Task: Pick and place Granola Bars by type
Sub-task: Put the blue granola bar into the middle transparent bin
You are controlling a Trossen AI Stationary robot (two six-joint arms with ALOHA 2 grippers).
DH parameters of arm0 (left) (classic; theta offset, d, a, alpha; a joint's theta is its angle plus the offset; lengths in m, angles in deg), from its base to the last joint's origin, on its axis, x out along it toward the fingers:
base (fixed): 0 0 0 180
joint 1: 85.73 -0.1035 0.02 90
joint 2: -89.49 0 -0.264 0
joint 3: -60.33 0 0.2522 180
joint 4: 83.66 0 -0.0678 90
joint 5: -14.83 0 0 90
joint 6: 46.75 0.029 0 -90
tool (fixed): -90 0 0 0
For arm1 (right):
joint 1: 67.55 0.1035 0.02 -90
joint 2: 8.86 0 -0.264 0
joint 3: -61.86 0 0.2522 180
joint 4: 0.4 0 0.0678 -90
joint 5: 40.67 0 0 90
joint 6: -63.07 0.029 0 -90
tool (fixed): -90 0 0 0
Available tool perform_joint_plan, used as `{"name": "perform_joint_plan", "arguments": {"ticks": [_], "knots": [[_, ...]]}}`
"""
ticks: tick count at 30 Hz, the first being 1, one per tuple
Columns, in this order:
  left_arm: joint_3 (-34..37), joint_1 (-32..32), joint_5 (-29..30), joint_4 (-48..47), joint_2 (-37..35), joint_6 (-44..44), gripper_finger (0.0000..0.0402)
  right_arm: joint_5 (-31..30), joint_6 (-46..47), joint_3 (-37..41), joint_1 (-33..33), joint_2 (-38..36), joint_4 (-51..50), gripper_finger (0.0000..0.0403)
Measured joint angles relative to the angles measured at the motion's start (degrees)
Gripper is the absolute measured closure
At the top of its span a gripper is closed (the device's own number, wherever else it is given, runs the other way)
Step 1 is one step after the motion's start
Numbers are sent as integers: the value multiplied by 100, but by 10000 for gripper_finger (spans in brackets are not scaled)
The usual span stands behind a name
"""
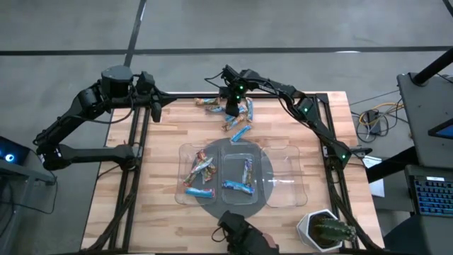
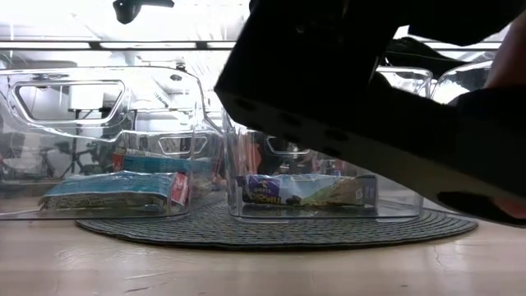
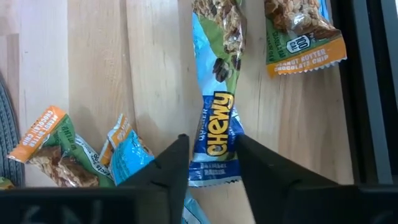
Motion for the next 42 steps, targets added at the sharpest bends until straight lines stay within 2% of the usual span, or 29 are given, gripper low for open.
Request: {"name": "perform_joint_plan", "arguments": {"ticks": [6, 10, 19, 31, 35, 42], "knots": [[0, 0, 1, -1, 0, -2, 402, -2, -41, 0, 2, -2, 0, 363], [0, -1, 2, -2, 0, -4, 402, -71, -59, 0, 0, -7, -4, 391], [0, 0, 1, 0, 2, -9, 402, -107, -136, 0, -11, -9, -148, 395], [0, 0, 1, -2, 0, -39, 402, -123, -105, -376, -13, -9, -271, 395], [0, -2, 2, -2, 2, -37, 402, -350, -240, -376, -13, -9, -520, 395], [0, -2, 2, -1, 2, -37, 402, -352, -271, -436, -18, -13, -502, 395]]}}
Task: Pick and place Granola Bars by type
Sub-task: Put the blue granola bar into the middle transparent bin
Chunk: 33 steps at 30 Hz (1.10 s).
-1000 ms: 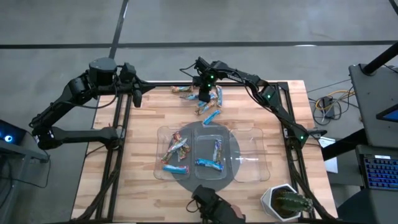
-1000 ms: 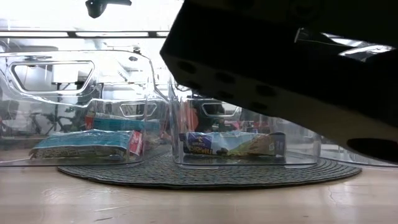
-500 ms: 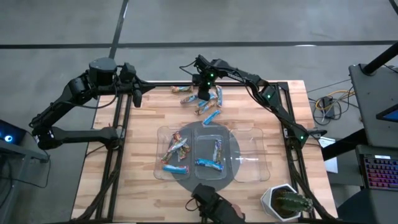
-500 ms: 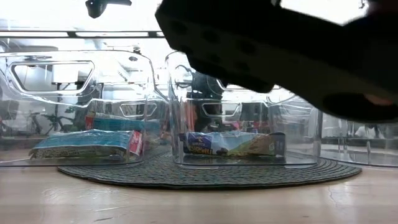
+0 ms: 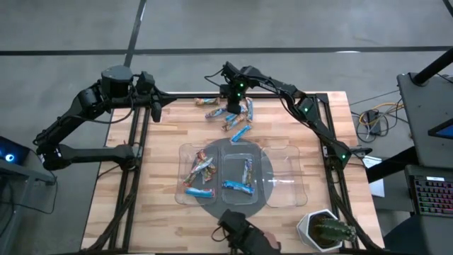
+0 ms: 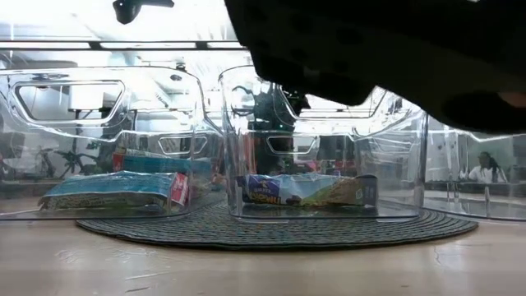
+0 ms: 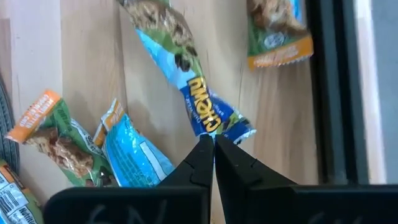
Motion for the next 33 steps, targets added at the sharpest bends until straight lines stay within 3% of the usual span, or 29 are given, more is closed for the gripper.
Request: {"name": "perform_joint_plan", "arguments": {"ticks": [9, 12, 23, 33], "knots": [[1, 2, 0, 5, 0, 2, 402, 762, 376, -63, 21, -31, 320, 395], [2, 0, 0, 5, 0, 2, 402, 1298, 841, -63, 35, -33, 519, 395], [2, 1, 0, 12, 20, 7, 402, 1373, 2111, -63, 109, 113, 991, 395], [2, 0, 0, 3, 54, -28, 402, 1366, 2271, -56, 79, 232, 976, 394]]}}
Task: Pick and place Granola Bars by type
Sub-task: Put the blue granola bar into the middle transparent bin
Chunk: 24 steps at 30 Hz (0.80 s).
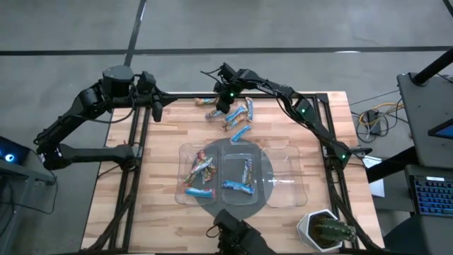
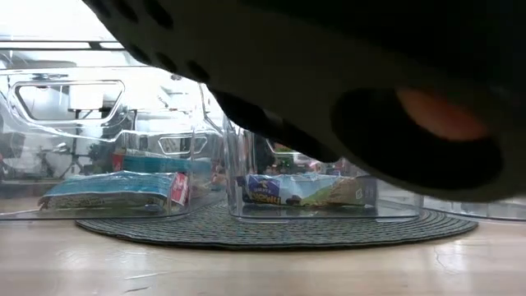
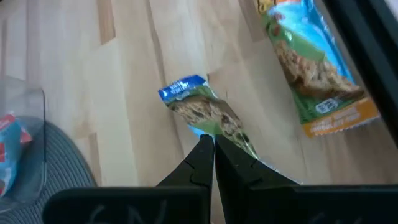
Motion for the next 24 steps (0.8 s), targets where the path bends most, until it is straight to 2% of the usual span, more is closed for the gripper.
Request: {"name": "perform_joint_plan", "arguments": {"ticks": [10, 17, 24], "knots": [[7, 0, 66, 304, 5, 187, 402, 457, -504, 0, 2, -421, 33, 394], [7, 0, 70, 421, -63, 445, 402, 1403, -738, -5, -2, -1090, 87, 394], [176, 0, -4, 1021, -100, 755, 402, 1451, -763, -5, 2, -1894, 225, 394]]}}
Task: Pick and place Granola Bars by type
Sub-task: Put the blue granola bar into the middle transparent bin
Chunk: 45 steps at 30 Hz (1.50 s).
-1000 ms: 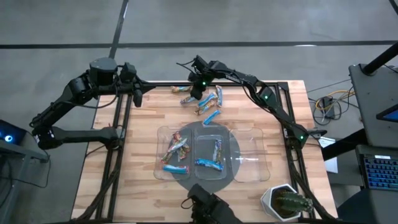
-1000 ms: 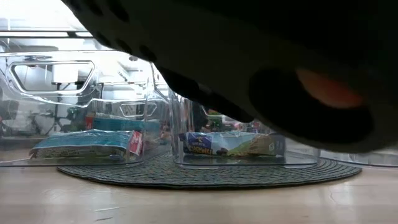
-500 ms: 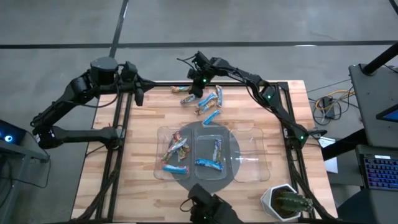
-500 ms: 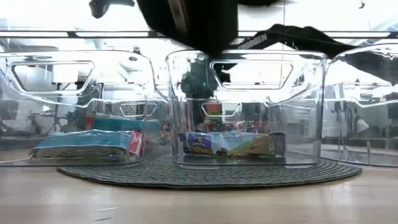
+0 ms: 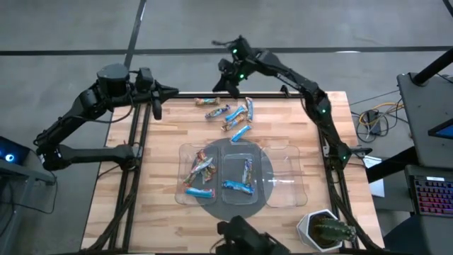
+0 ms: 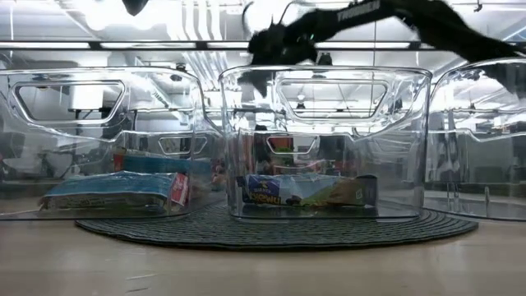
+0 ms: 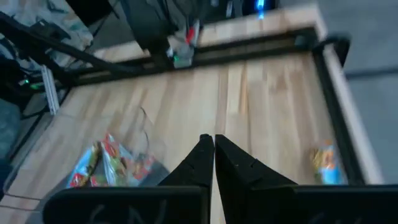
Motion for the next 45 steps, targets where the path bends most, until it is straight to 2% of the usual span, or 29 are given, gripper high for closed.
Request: {"name": "perform_joint_plan", "arguments": {"ticks": [6, 14, 16, 22, 27, 32, 35, 45], "knots": [[696, 4, -170, 1131, -358, -51, 402, 169, -74, 8, 0, -867, 9, 394], [1590, 0, -167, 1521, -893, -499, 402, 96, 150, 50, 36, -1852, 9, 394], [1625, 0, -167, 1580, -956, -554, 402, -165, 164, 61, 86, -2054, 9, 394], [1570, 0, -167, 1882, -1023, -584, 402, -415, 437, 109, 238, -2671, 506, 394], [1446, 0, -169, 1899, -1007, -588, 402, -1312, 748, 416, 568, -3154, 1008, 394], [1446, 0, -169, 1879, -1005, -659, 402, -2550, 896, 1210, 1095, -3785, 1457, 394], [1446, 0, -167, 1880, -1000, -685, 402, -3189, 975, 2021, 1320, -4267, 1851, 394], [1446, 0, -167, 1921, -823, -586, 402, -3284, 2116, 5399, 1412, -5904, 4363, 395]]}}
